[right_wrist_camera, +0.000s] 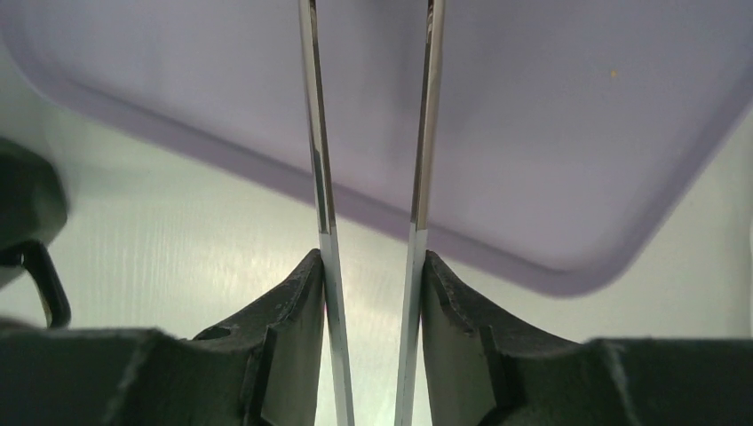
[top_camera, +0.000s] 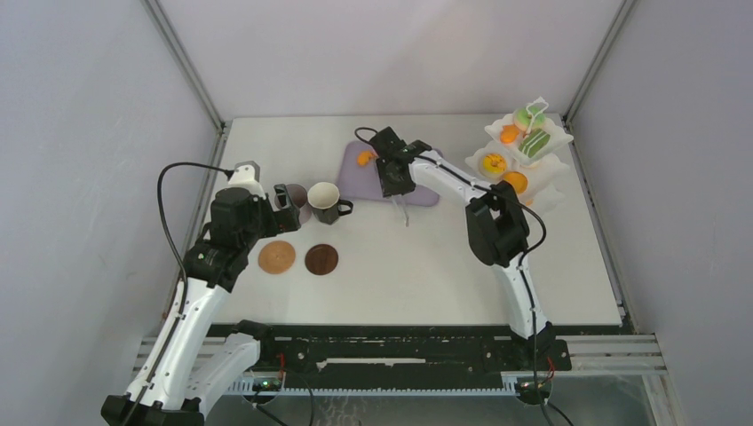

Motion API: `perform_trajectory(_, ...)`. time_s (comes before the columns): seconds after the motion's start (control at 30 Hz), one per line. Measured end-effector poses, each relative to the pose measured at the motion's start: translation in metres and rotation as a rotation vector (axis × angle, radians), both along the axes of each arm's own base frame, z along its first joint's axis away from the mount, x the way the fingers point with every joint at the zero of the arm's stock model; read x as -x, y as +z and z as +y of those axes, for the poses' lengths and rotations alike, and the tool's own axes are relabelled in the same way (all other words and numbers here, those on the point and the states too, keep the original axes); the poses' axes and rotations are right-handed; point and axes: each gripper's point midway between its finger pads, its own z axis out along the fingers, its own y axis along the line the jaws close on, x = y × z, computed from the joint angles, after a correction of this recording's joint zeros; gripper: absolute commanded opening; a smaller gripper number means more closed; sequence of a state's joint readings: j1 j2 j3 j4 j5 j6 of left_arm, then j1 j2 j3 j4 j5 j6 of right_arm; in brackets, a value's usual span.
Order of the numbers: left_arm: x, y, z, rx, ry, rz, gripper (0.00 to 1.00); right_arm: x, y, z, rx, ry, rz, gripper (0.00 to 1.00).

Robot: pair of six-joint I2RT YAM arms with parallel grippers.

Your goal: Serve the afternoon tea

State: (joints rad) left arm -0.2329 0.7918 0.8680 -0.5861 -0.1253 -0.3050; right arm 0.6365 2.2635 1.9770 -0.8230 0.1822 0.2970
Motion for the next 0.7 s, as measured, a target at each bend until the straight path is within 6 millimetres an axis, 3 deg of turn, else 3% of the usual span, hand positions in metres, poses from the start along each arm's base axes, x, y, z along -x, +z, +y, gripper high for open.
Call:
perform_trajectory(0.13, 0.000, 0.000, 0.000, 0.000, 0.000, 0.000, 1.00, 0.022, 0.016, -0.009, -0.002, 0.012, -0.001, 0.26)
perform_trajectory(0.4, 0.002, 0.005, -0.001, 0.008, -0.006, -0.017, 1.00, 0.064, 0.068, -0.029, -0.064, 0.020, -0.056, 0.25)
perform_trajectory(0.53, 0.004, 0.008, -0.002, 0.016, -0.014, -0.029, 1.00, 0.080, 0.076, -0.042, -0.081, -0.003, -0.065, 0.24)
perform_trajectory(0.7, 0.006, 0.012, -0.003, 0.025, -0.023, -0.043, 1.00, 0.100, 0.068, -0.060, -0.077, -0.050, -0.061, 0.25)
